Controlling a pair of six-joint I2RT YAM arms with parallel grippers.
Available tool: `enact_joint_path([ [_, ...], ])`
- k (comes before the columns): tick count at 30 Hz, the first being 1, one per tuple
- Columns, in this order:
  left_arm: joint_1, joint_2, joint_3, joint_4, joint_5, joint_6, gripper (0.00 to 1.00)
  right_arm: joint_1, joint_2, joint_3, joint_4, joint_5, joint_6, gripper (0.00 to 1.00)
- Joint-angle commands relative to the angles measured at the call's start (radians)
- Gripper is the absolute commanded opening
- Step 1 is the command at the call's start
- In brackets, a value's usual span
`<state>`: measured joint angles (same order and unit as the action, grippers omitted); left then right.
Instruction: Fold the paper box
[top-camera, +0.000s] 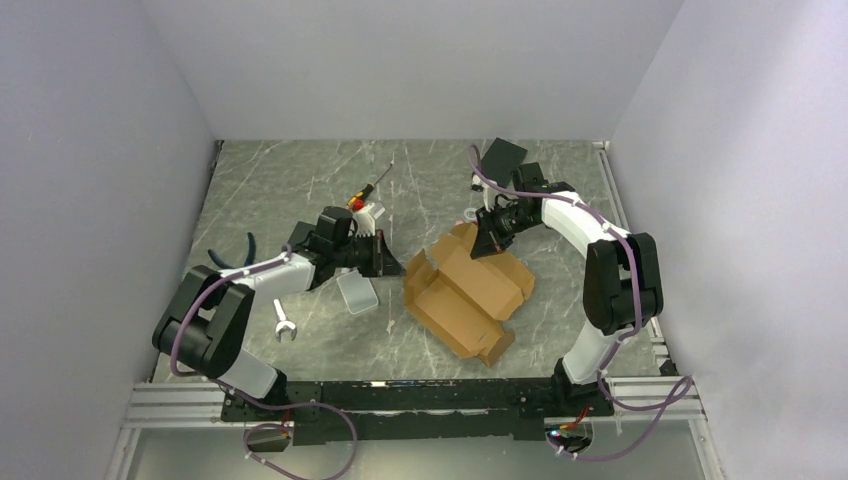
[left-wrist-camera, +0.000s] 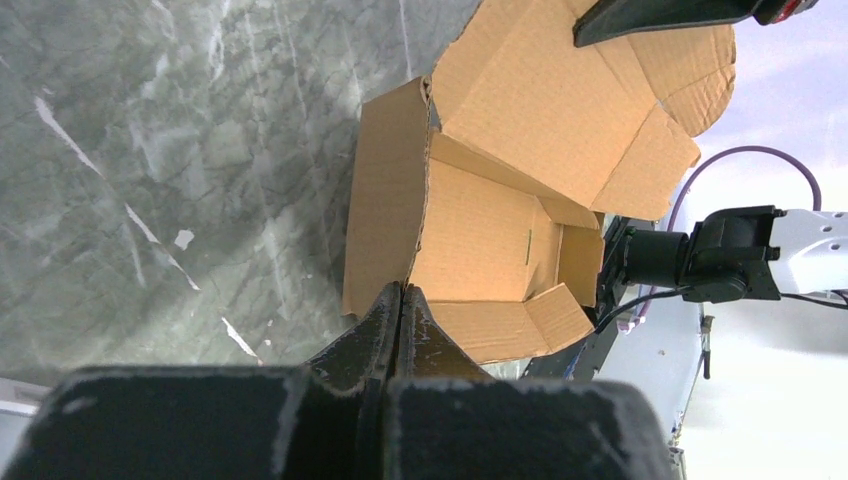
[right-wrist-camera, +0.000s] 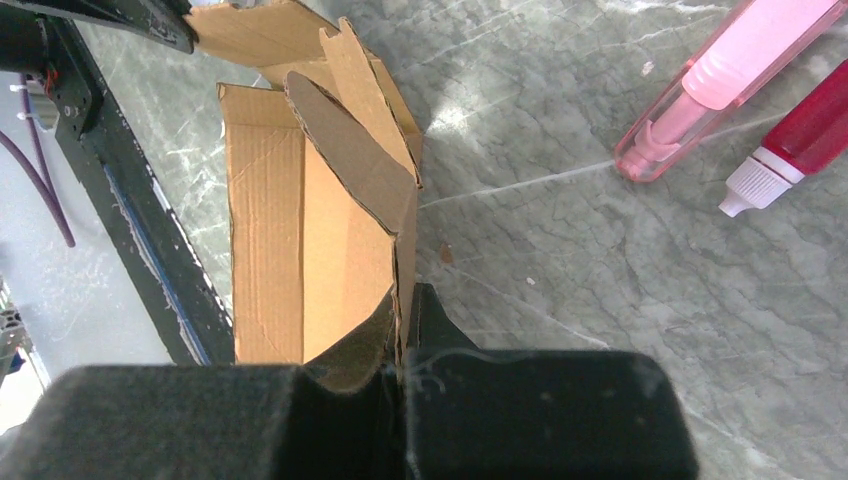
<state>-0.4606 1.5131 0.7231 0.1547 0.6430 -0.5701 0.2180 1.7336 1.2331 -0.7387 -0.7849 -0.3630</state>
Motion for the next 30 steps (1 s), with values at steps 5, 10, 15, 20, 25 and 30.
enact_joint_path([
  [5, -0.035, -0.035, -0.012, 0.003, 0.047, -0.004, 0.0, 0.006, -0.023, -0.006, 0.066, 0.016, 0.006, 0.0],
  [10, -0.038, -0.04, -0.018, 0.004, 0.064, 0.005, 0.0, 0.006, -0.021, -0.006, 0.07, 0.018, 0.01, 0.0],
  [15, -0.044, -0.027, -0.001, -0.012, 0.076, 0.015, 0.0, 0.007, -0.02, -0.006, 0.07, 0.018, 0.012, 0.0],
  [20, -0.057, -0.009, 0.023, -0.041, 0.076, 0.034, 0.0, 0.007, -0.019, -0.006, 0.071, 0.019, 0.012, 0.0],
  [25, -0.061, -0.012, 0.031, -0.088, 0.041, 0.056, 0.0, 0.007, -0.02, -0.006, 0.071, 0.019, 0.012, 0.0],
  [30, -0.061, -0.017, 0.04, -0.104, 0.044, 0.062, 0.04, 0.009, -0.019, -0.006, 0.071, 0.019, 0.011, 0.0],
])
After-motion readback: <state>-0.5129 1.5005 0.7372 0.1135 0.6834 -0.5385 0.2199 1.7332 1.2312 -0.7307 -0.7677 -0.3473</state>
